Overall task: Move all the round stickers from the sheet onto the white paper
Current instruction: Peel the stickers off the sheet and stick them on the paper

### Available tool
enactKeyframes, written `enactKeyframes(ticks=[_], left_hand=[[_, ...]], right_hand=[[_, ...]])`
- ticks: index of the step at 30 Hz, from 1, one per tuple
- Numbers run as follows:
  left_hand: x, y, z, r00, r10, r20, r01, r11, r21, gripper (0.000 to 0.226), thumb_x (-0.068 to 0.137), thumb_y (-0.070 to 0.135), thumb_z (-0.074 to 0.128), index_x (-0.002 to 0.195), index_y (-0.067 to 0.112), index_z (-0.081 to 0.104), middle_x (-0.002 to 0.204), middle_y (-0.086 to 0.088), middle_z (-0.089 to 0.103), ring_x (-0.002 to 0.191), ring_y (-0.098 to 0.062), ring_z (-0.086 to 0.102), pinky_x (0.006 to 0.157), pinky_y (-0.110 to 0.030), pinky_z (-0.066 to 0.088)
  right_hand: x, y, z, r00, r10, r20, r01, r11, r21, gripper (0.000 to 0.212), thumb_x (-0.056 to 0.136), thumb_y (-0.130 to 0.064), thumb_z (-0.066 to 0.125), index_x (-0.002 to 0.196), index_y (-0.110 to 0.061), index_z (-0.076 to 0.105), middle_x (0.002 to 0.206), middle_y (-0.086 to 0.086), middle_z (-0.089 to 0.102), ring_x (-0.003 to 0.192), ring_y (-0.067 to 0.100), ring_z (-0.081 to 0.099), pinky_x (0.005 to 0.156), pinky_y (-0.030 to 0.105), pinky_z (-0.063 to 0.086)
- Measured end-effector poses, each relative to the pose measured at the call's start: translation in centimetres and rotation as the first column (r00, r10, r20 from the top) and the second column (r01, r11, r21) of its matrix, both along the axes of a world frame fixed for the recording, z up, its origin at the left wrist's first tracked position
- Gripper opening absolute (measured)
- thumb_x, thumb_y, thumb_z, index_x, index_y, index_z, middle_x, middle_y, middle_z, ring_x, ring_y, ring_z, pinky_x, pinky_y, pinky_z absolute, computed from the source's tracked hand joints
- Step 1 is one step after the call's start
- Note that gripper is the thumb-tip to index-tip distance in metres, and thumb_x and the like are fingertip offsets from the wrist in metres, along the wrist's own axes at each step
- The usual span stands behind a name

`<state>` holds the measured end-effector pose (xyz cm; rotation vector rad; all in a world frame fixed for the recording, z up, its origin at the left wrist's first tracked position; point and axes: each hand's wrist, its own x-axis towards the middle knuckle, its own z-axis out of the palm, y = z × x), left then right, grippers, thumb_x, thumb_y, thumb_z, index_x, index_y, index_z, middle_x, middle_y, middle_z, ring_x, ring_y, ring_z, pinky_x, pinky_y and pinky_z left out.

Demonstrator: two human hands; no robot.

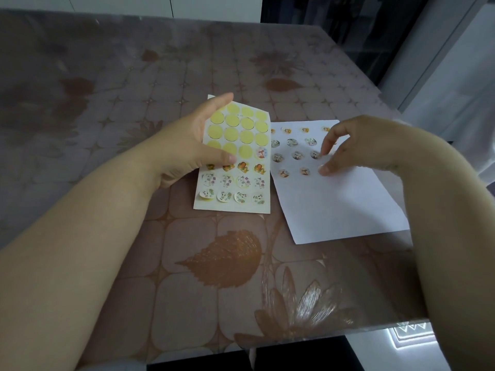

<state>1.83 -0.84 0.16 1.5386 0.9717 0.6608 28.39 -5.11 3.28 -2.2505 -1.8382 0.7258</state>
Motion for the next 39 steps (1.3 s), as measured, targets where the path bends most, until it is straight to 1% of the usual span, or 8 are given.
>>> enactKeyframes(ticks=[4, 9, 19, 24, 30, 33, 35, 39], left_hand=[[0.0, 0.0, 0.0, 1.0, -0.003, -0.007, 0.003, 1.0, 0.004, 0.09, 0.074, -0.014, 0.066, 0.141, 0.038, 0.033, 0.129, 0.008, 0.058, 0.106, -0.011, 0.066, 0.09, -0.031, 0.053], [0.0, -0.1, 0.0, 1.0, -0.004, 0.004, 0.004, 1.0, 0.001, 0.09, 0.075, -0.013, 0.065, 0.141, 0.038, 0.033, 0.127, 0.009, 0.059, 0.104, -0.01, 0.066, 0.085, -0.026, 0.055], [0.0, 0.0, -0.1, 1.0, -0.001, 0.008, 0.001, 1.0, 0.013, 0.091, 0.074, -0.013, 0.067, 0.141, 0.038, 0.033, 0.132, 0.008, 0.055, 0.107, -0.01, 0.065, 0.089, -0.028, 0.053], [0.0, 0.0, 0.0, 1.0, -0.006, 0.006, 0.006, 1.0, 0.02, 0.09, 0.074, -0.012, 0.067, 0.14, 0.039, 0.033, 0.132, 0.008, 0.055, 0.108, -0.01, 0.064, 0.092, -0.03, 0.052], [0.0, 0.0, 0.0, 1.0, -0.003, 0.018, 0.003, 1.0, 0.003, 0.09, 0.074, -0.012, 0.067, 0.14, 0.039, 0.033, 0.132, 0.008, 0.055, 0.108, -0.011, 0.064, 0.09, -0.031, 0.053], [0.1, 0.0, 0.0, 1.0, -0.006, 0.023, 0.006, 1.0, 0.005, 0.089, 0.075, -0.011, 0.067, 0.14, 0.04, 0.034, 0.134, 0.008, 0.054, 0.109, -0.011, 0.064, 0.09, -0.031, 0.053], [0.1, -0.1, -0.1, 0.999, -0.009, 0.035, 0.009, 1.0, 0.002, 0.089, 0.075, -0.011, 0.067, 0.141, 0.039, 0.034, 0.135, 0.007, 0.053, 0.109, -0.011, 0.064, 0.09, -0.031, 0.053], [0.3, -0.2, 0.1, 0.996, -0.036, 0.087, 0.037, 0.999, -0.01, 0.087, 0.075, -0.013, 0.065, 0.141, 0.037, 0.036, 0.138, 0.005, 0.05, 0.11, -0.014, 0.064, 0.091, -0.032, 0.053]], right_hand=[[0.4, 0.3, -0.2, 0.996, -0.054, 0.066, 0.055, 0.998, -0.017, 0.054, 0.057, -0.044, 0.084, 0.099, -0.03, 0.052, 0.114, -0.004, 0.054, 0.098, 0.02, 0.05, 0.082, 0.033, 0.034], [1.1, 0.4, -0.4, 0.994, -0.078, 0.08, 0.082, 0.996, -0.04, 0.066, 0.048, -0.059, 0.08, 0.1, -0.032, 0.049, 0.11, -0.004, 0.054, 0.096, 0.02, 0.052, 0.08, 0.034, 0.038], [1.0, 0.4, -0.6, 0.987, -0.092, 0.128, 0.092, 0.996, 0.005, 0.057, 0.058, -0.056, 0.078, 0.098, -0.027, 0.05, 0.109, -0.004, 0.05, 0.095, 0.02, 0.048, 0.081, 0.033, 0.035], [0.7, 0.0, 0.0, 0.997, -0.065, 0.049, 0.065, 0.998, 0.003, 0.047, 0.055, -0.056, 0.078, 0.082, -0.025, 0.054, 0.086, -0.008, 0.054, 0.079, 0.015, 0.051, 0.075, 0.031, 0.035], [0.6, -0.2, 0.0, 0.997, -0.035, 0.075, 0.037, 0.999, -0.016, 0.042, 0.057, -0.051, 0.08, 0.078, -0.025, 0.055, 0.085, -0.009, 0.055, 0.076, 0.012, 0.05, 0.071, 0.03, 0.037], [-0.2, -0.3, 0.3, 0.993, -0.054, -0.107, 0.068, 0.989, 0.134, 0.038, 0.064, -0.053, 0.075, 0.074, -0.02, 0.059, 0.074, -0.005, 0.062, 0.069, 0.014, 0.053, 0.068, 0.024, 0.042], [-1.8, -0.3, 0.1, 0.987, 0.024, -0.161, 0.029, 0.947, 0.319, 0.029, 0.073, -0.046, 0.071, 0.075, -0.02, 0.059, 0.069, -0.004, 0.058, 0.059, 0.009, 0.05, 0.055, 0.012, 0.04], [-5.6, -0.4, -0.7, 0.947, 0.277, -0.164, -0.18, 0.878, 0.443, 0.016, 0.078, -0.04, 0.068, 0.09, -0.032, 0.061, 0.087, -0.012, 0.056, 0.062, -0.004, 0.05, 0.052, 0.01, 0.043]])
